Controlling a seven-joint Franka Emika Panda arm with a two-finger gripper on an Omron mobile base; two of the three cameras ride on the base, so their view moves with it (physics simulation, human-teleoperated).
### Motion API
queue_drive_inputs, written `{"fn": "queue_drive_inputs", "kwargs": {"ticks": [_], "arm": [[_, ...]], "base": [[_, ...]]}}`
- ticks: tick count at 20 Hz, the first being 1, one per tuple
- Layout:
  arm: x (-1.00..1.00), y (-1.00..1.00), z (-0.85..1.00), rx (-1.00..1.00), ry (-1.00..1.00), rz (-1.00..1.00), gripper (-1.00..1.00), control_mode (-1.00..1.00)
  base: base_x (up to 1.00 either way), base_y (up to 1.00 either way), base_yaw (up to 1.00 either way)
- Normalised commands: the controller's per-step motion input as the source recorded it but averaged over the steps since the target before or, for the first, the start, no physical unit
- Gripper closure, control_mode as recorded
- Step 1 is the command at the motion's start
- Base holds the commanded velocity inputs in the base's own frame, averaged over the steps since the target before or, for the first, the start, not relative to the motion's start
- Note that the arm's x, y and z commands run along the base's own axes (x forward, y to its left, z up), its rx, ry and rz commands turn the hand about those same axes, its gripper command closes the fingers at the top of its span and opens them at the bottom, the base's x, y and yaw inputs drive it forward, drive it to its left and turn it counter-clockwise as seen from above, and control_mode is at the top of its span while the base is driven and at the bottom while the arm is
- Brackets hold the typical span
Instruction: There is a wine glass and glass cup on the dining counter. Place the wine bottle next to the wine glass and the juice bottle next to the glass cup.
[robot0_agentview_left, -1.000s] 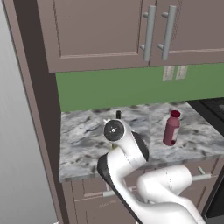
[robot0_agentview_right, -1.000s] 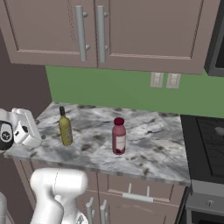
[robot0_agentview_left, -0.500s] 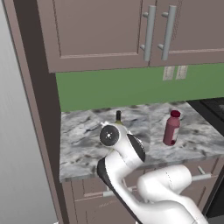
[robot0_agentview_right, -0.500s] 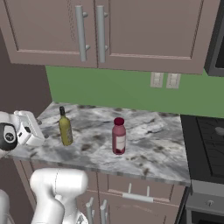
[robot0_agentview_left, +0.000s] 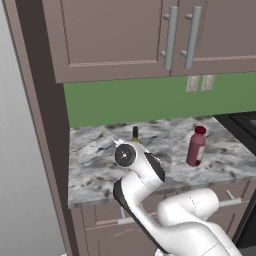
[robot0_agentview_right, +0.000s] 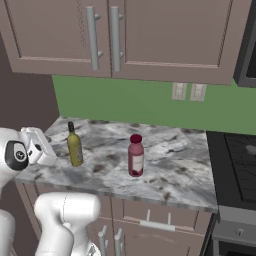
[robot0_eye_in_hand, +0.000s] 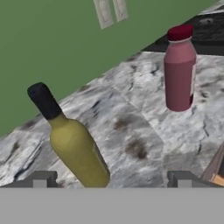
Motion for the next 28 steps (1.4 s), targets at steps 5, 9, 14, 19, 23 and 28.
{"fn": "queue_drive_inputs", "kwargs": {"ticks": [5,9,14,19,23,28], "arm": [[0.21,0.0,-0.12,-0.02,0.0,0.01,-1.0,-1.0],[0.18,0.0,-0.12,-0.02,0.0,0.0,-1.0,-1.0],[0.16,0.0,-0.11,-0.01,0.0,0.0,-1.0,-1.0],[0.19,0.0,-0.08,-0.01,0.0,0.0,-1.0,-1.0],[0.19,0.0,-0.08,-0.02,0.0,0.0,-1.0,-1.0],[0.13,0.0,-0.06,-0.02,0.0,0.0,-1.0,-1.0]], "base": [[0.0,0.0,0.0],[0.0,0.0,0.0],[0.0,0.0,0.0],[0.0,0.0,0.0],[0.0,0.0,0.0],[0.0,0.0,0.0]]}}
